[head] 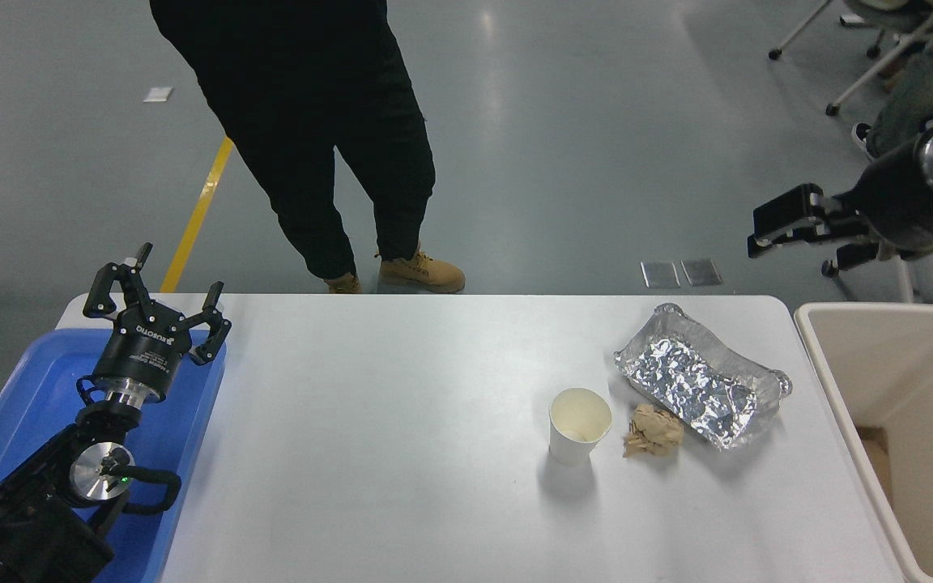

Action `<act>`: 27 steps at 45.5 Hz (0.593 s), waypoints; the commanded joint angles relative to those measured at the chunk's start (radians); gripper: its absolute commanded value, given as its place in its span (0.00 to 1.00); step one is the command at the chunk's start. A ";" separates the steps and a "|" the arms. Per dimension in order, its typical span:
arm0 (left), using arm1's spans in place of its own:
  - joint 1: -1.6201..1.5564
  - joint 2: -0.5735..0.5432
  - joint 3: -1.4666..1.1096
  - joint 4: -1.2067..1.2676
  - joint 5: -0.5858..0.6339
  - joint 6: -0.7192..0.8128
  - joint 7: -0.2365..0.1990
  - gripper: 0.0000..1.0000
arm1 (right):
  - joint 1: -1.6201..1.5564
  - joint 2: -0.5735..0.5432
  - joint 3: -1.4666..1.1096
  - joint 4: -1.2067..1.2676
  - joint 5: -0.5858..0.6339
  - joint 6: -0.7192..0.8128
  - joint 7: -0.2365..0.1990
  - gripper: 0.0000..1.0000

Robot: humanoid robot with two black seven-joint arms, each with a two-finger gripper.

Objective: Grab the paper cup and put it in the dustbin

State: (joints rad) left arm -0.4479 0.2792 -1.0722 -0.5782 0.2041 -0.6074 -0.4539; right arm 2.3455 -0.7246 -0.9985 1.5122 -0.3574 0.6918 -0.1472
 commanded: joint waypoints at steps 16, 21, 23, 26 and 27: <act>0.000 0.000 0.000 0.000 0.000 0.000 0.000 0.98 | 0.101 0.086 0.031 0.039 0.061 0.094 0.000 1.00; 0.000 0.000 0.000 0.000 0.000 0.000 0.001 0.98 | 0.052 0.108 0.031 0.031 0.060 0.094 -0.002 1.00; 0.000 0.000 0.000 0.000 0.000 0.000 0.000 0.98 | 0.023 0.114 0.031 0.029 0.060 0.094 -0.002 1.00; 0.000 0.000 0.000 0.000 0.000 0.000 0.001 0.98 | -0.028 0.123 0.034 0.028 0.060 0.077 -0.002 1.00; 0.000 0.000 0.000 0.000 0.000 0.000 0.001 0.98 | -0.047 0.131 0.038 0.029 0.060 0.065 -0.003 1.00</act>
State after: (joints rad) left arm -0.4479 0.2792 -1.0722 -0.5782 0.2041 -0.6074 -0.4530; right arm 2.4077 -0.6354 -0.9734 1.5453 -0.2998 0.7793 -0.1476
